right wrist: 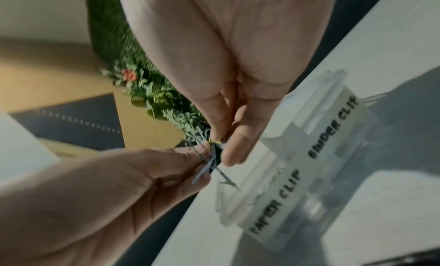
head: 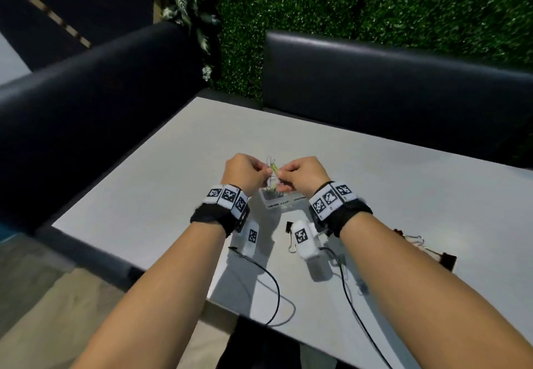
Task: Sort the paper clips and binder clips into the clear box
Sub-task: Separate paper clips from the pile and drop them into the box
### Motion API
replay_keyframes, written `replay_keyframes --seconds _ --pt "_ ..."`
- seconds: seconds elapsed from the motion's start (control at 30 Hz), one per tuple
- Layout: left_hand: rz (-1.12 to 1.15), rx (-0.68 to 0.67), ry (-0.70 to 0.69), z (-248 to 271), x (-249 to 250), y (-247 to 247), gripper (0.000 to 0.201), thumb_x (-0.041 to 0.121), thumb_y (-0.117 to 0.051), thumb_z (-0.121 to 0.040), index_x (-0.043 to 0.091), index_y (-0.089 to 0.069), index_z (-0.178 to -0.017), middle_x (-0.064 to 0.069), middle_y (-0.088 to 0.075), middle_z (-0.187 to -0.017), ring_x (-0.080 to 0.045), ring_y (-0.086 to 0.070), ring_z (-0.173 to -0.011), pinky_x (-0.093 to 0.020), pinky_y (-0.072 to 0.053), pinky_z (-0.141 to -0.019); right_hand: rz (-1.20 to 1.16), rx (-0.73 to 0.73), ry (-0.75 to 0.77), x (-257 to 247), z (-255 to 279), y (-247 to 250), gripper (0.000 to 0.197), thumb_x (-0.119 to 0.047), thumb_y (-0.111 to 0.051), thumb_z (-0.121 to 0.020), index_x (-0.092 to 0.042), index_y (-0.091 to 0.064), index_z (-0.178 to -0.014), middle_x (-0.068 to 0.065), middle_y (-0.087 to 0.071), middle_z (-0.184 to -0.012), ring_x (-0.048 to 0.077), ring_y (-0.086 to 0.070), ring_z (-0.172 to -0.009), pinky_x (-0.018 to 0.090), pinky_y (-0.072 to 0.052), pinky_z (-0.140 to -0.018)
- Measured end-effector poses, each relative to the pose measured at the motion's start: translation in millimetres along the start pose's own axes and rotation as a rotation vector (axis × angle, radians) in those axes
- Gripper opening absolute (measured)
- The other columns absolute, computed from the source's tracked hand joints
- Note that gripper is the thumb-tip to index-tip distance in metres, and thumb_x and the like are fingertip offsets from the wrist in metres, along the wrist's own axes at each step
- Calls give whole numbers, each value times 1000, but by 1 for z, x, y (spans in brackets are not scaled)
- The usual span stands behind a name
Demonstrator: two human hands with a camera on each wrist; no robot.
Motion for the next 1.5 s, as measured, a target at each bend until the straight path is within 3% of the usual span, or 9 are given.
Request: replay_keyframes --seconds 0.23,0.37,0.5,0.57,0.63,0.77,1.13,1.4,1.5 --pt "-75 13 27 2 -13 -6 15 24 -76 -90 11 -83 -92 -7 -80 -78 -18 -78 -78 -31 -61 -84 35 54 -13 5 11 24 15 7 -62 -91 5 -69 -103 22 -74 -91 27 -74 -73 29 -63 -65" --pt "-141 31 -109 27 22 -17 19 31 -71 -91 18 -80 -102 -3 -80 -90 -18 -74 -88 -30 -57 -88 62 185 30 26 38 99 14 0 -60 -92 -4 -73 -96 17 -75 -86 27 -76 -77 39 -64 -68" --pt "-243 -255 -307 70 67 -89 16 36 -69 -90 26 -79 -98 8 -77 -87 -12 -71 -85 -27 -55 -82 156 353 -70 75 74 178 17 -1 -60 -92 -10 -73 -88 15 -76 -87 25 -71 -75 43 -61 -70" --pt "-360 -413 -385 91 79 -134 18 33 -68 -90 25 -79 -102 5 -78 -95 -14 -71 -88 -31 -58 -83 364 360 -84 93 84 192 22 -1 -58 -92 -15 -74 -89 10 -77 -93 22 -72 -84 33 -60 -72" --pt "-487 -480 -436 101 83 -169 23 29 -66 -91 28 -78 -110 1 -75 -108 -20 -71 -98 -36 -59 -86 559 280 -81 103 88 184 31 1 -52 -92 -16 -74 -105 7 -76 -109 19 -71 -98 26 -54 -83" --pt "-687 -414 -458 89 81 -191 42 30 -66 -93 31 -64 -135 -12 -54 -130 -35 -61 -117 -45 -55 -98 820 137 -28 106 93 151 61 10 -40 -86 -20 -57 -136 9 -68 -128 24 -66 -115 41 -53 -100" --pt "-566 -361 -401 63 83 -196 33 39 -72 -85 22 -77 -113 -4 -77 -110 -24 -71 -101 -34 -59 -87 738 168 23 122 119 149 54 7 -42 -90 -21 -59 -133 4 -71 -123 20 -66 -112 37 -54 -98" --pt "-561 -320 -353 46 98 -190 45 32 -65 -90 12 -66 -131 -13 -71 -123 -31 -68 -112 -36 -57 -94 770 89 7 115 105 137 72 10 -40 -86 -24 -40 -149 8 -60 -141 26 -59 -125 42 -51 -102" --pt "-707 -348 -365 60 86 -192 33 20 -64 -89 8 -71 -120 -17 -61 -123 -35 -63 -111 -39 -54 -94 805 50 26 115 105 131 78 11 -39 -83 -27 -34 -152 5 -59 -142 26 -59 -126 42 -51 -102"
Point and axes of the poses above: each hand's wrist, its own z-axis away from the middle knuckle, its own y-axis out of the back of the hand, x = y × z, the point moved 8 cm from there along -z, towards the middle knuckle
